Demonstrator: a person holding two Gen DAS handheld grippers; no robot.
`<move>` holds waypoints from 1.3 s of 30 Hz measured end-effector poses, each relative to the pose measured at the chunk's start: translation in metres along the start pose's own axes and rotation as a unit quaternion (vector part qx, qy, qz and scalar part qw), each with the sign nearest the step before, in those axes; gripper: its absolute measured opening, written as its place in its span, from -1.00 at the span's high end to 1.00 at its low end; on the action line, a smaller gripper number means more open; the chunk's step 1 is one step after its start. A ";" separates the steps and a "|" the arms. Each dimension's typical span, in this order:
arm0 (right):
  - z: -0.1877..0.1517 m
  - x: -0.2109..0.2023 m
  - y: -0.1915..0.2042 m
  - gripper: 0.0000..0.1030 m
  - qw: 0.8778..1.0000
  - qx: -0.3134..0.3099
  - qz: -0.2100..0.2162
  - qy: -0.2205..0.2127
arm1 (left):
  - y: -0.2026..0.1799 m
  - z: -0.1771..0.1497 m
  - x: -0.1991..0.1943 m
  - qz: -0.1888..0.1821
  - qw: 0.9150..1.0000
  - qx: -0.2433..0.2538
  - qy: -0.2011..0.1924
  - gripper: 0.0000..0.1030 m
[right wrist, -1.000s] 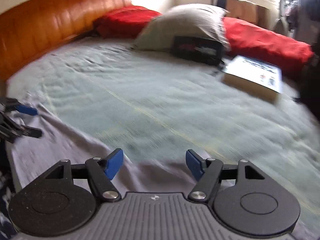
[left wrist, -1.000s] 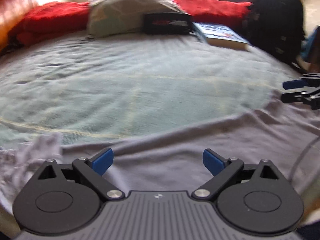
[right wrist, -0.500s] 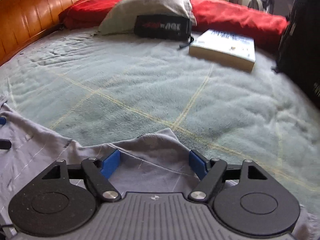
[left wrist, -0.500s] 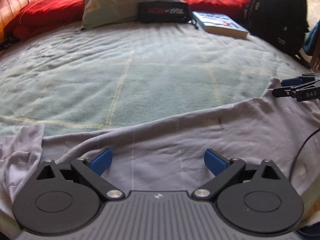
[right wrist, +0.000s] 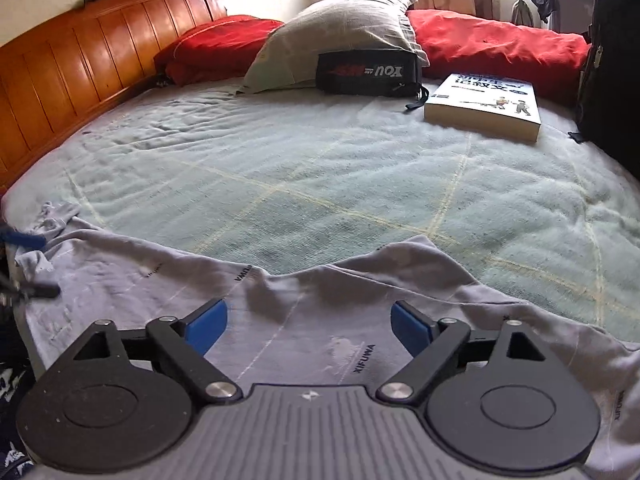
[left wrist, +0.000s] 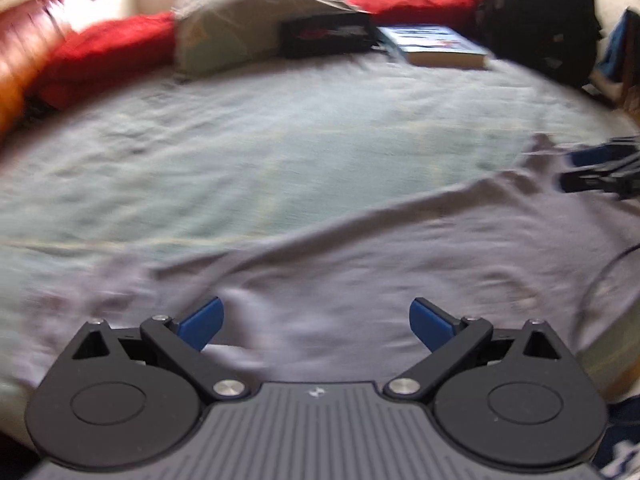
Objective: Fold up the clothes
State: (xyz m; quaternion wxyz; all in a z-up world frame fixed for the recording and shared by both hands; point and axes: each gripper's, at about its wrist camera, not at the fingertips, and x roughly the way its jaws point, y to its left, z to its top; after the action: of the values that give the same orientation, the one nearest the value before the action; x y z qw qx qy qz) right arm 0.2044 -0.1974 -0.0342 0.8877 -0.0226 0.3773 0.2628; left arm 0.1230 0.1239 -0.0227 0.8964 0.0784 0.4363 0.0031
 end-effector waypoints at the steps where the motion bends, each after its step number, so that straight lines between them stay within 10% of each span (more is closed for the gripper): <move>1: 0.000 -0.001 0.001 -0.83 1.000 0.001 0.001 -0.003 | 0.009 0.003 -0.001 0.025 1.000 0.001 0.006 -0.93; 7: -0.001 -0.001 0.004 -0.85 1.000 0.008 0.009 -0.014 | 0.067 0.025 0.043 0.161 0.981 -0.018 0.107 -0.92; 22: -0.008 -0.022 0.014 -0.90 1.000 0.012 -0.016 -0.021 | 0.115 0.000 0.032 0.229 0.964 -0.044 0.124 -0.94; 29: -0.007 -0.032 0.045 -0.91 0.999 -0.021 -0.017 -0.025 | 0.147 -0.033 0.014 0.209 0.967 -0.097 0.113 -0.94; 39: -0.007 -0.045 0.091 -0.92 0.997 -0.059 -0.027 -0.027 | 0.183 -0.089 -0.001 0.089 0.965 -0.235 0.074 -0.92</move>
State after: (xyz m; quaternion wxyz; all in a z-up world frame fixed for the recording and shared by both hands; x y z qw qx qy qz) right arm 0.1299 -0.1413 0.0060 0.9014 -0.0786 0.3365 0.2610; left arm 0.0637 0.3165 -0.0496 0.8512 -0.0959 0.4792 0.1914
